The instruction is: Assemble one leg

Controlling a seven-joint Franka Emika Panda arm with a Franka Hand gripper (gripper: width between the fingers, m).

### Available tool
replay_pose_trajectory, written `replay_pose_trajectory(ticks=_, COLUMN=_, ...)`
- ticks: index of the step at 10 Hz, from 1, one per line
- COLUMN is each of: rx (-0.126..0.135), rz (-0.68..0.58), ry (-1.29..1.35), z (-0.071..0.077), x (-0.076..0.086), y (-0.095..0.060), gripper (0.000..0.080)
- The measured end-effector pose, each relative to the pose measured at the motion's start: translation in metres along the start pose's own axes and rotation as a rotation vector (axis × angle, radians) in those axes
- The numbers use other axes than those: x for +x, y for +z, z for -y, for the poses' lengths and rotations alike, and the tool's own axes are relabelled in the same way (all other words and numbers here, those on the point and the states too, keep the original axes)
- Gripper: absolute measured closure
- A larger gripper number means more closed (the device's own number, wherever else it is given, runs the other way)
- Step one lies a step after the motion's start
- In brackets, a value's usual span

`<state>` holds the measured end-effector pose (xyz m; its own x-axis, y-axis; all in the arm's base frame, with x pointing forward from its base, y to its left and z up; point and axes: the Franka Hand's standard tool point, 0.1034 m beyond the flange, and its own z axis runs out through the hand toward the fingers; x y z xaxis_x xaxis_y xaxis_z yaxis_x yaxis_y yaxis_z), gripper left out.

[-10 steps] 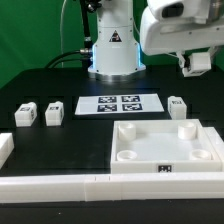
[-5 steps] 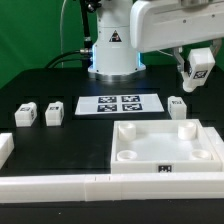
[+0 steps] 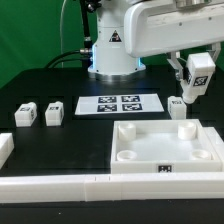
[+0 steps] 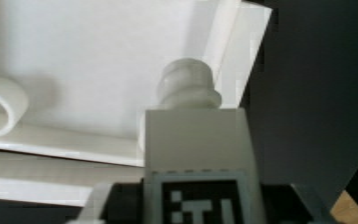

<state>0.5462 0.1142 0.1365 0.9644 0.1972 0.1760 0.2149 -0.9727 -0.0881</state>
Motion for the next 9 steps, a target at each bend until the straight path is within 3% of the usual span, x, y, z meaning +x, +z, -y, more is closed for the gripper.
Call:
replay_pose_trajectory(ticks=3, rx=-0.004, rz=-0.026, ry=-0.005, z=-0.001, x=0.004, y=0.003, gripper=0.0512)
replay_pose_trajectory(ticks=4, rx=0.002, rz=-0.022, ry=-0.006, z=-0.001, x=0.013, y=0.008, gripper=0.0512)
replay_pose_trajectory(ticks=5, rx=-0.012, rz=-0.130, ry=-0.013, z=-0.005, x=0.029, y=0.006, gripper=0.0512)
replay_pose_trajectory(ticks=6, rx=-0.027, rz=-0.228, ry=-0.025, z=-0.007, x=0.035, y=0.006, gripper=0.0512)
replay_pose_trajectory(ticks=8, rx=-0.039, rz=-0.318, ry=-0.033, z=-0.008, x=0.041, y=0.010, gripper=0.0512)
replay_pose_trajectory(ticks=9, rx=-0.036, rz=-0.304, ry=-0.035, z=-0.007, x=0.040, y=0.013, gripper=0.0512)
